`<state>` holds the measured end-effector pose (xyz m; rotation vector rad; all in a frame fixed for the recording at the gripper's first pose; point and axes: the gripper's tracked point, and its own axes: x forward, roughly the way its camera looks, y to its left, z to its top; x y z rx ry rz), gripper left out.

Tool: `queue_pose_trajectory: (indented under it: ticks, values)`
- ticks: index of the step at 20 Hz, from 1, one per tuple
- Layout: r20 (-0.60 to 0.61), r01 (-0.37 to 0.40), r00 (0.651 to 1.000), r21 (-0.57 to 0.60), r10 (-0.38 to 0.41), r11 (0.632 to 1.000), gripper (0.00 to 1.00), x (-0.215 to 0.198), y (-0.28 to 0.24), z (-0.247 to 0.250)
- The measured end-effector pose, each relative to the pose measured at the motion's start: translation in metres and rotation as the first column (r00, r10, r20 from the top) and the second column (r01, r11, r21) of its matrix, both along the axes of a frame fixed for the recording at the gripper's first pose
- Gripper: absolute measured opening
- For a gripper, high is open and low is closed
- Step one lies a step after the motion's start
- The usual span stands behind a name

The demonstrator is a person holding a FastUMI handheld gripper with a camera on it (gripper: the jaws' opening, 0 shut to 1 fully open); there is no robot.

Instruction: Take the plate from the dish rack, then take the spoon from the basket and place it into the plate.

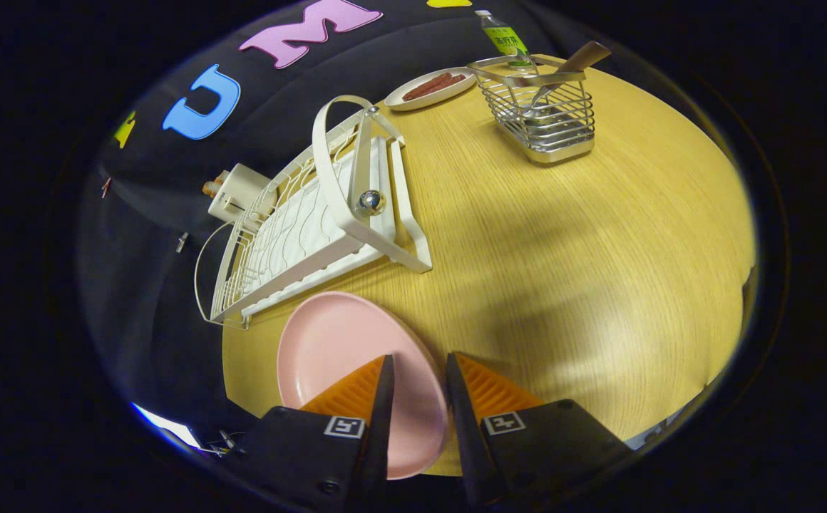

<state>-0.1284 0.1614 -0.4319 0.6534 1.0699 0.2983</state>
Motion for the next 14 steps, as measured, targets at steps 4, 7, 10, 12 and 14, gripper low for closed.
queue_pose_trajectory:
  ticks: [4, 7, 10, 12, 14]
  values:
    - [0.085, -0.008, 0.996, -0.108, 0.017, 0.994, 0.84, 0.005, -0.024, 0.012]
    - [0.158, -0.007, 0.987, -0.168, 0.034, 0.986, 0.97, 0.007, -0.045, 0.037]
    - [0.256, 0.019, 0.966, -0.213, 0.037, 0.977, 0.97, 0.017, -0.071, 0.078]
    - [0.328, 0.055, 0.944, -0.231, 0.024, 0.971, 0.98, 0.030, -0.092, 0.110]
    - [0.397, 0.097, 0.918, -0.249, 0.010, 0.964, 0.98, 0.047, -0.116, 0.141]
